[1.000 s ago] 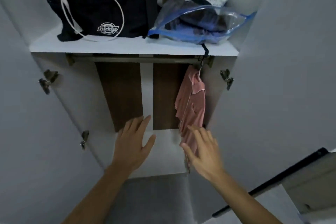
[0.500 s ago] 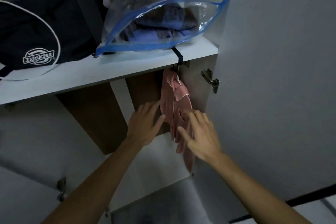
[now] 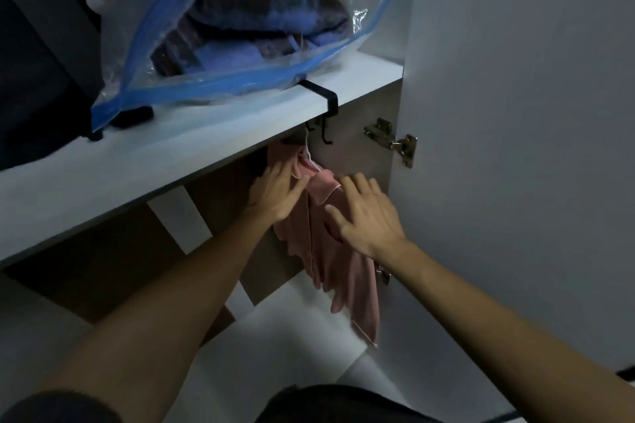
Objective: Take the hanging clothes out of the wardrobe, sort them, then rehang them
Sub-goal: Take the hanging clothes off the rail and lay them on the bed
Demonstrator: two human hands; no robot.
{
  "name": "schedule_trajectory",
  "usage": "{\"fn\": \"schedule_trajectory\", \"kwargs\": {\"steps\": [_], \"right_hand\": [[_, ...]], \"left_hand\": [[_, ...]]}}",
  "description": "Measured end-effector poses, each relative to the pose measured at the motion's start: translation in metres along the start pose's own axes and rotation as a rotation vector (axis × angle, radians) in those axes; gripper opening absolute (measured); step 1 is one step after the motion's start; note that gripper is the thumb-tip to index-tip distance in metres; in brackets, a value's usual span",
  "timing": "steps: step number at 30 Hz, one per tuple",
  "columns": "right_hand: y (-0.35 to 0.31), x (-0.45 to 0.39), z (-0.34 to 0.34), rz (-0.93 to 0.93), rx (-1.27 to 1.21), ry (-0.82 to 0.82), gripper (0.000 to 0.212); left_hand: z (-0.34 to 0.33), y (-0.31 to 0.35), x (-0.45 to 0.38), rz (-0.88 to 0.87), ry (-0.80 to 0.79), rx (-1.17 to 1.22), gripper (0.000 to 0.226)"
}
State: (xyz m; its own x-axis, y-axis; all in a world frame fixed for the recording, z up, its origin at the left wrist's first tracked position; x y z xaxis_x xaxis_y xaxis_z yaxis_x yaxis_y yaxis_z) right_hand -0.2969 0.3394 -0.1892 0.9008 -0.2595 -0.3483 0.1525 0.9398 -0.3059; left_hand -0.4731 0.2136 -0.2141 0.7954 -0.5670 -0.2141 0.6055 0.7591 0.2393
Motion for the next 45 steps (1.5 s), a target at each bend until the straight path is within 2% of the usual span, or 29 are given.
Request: {"fn": "schedule_trajectory", "kwargs": {"steps": [7,10,14,17,21,26,29,33,39,45], "right_hand": [[0.003,-0.036,-0.045,-0.086,-0.004,0.029,0.058],[0.008,-0.047,-0.061,-0.159,-0.013,0.019,0.058],[0.025,-0.061,-0.077,-0.279,0.061,-0.063,0.034],[0.035,-0.071,-0.081,-0.33,0.118,-0.094,0.022],[0.041,-0.085,-0.08,-0.317,0.157,-0.104,0.022],[0.037,-0.084,-0.082,-0.258,0.181,-0.072,0.02],[0.037,-0.079,-0.083,-0.227,0.183,-0.013,0.017],[0.03,-0.076,-0.079,-0.162,0.183,0.046,0.03],[0.026,-0.073,-0.07,-0.116,0.162,0.083,0.034],[0.017,-0.071,-0.043,-0.085,0.133,0.146,0.04]], "left_hand": [[-0.027,-0.017,-0.051,-0.098,0.044,0.131,0.068],[-0.039,-0.022,-0.07,-0.098,-0.011,0.105,0.069],[-0.04,-0.017,-0.08,-0.156,0.041,0.058,0.062],[-0.036,-0.018,-0.079,-0.156,0.079,0.061,0.065],[-0.029,-0.021,-0.066,-0.175,0.119,0.013,0.056],[-0.003,-0.046,-0.049,-0.158,0.196,0.105,0.051],[0.003,-0.067,-0.038,-0.126,0.17,0.006,0.05],[0.002,-0.088,-0.02,-0.005,0.159,-0.096,0.057],[0.008,-0.086,0.006,-0.08,0.279,-0.12,0.065],[0.033,-0.078,0.017,-0.068,0.452,-0.09,0.055]]}}
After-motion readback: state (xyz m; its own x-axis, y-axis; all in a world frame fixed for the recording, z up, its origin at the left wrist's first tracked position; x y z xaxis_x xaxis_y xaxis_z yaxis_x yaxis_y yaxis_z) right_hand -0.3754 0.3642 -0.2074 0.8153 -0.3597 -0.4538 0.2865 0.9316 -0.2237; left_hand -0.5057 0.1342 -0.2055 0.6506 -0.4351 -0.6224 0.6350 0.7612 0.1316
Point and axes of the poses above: each hand's wrist, its own x-axis away from the middle knuckle, its own z-axis out of the back of the hand, y = z × x, the point moved 8 cm from there along -x, towards the middle knuckle, and after that the axes turned 3 degrees about -z, right-handed, at the moved point
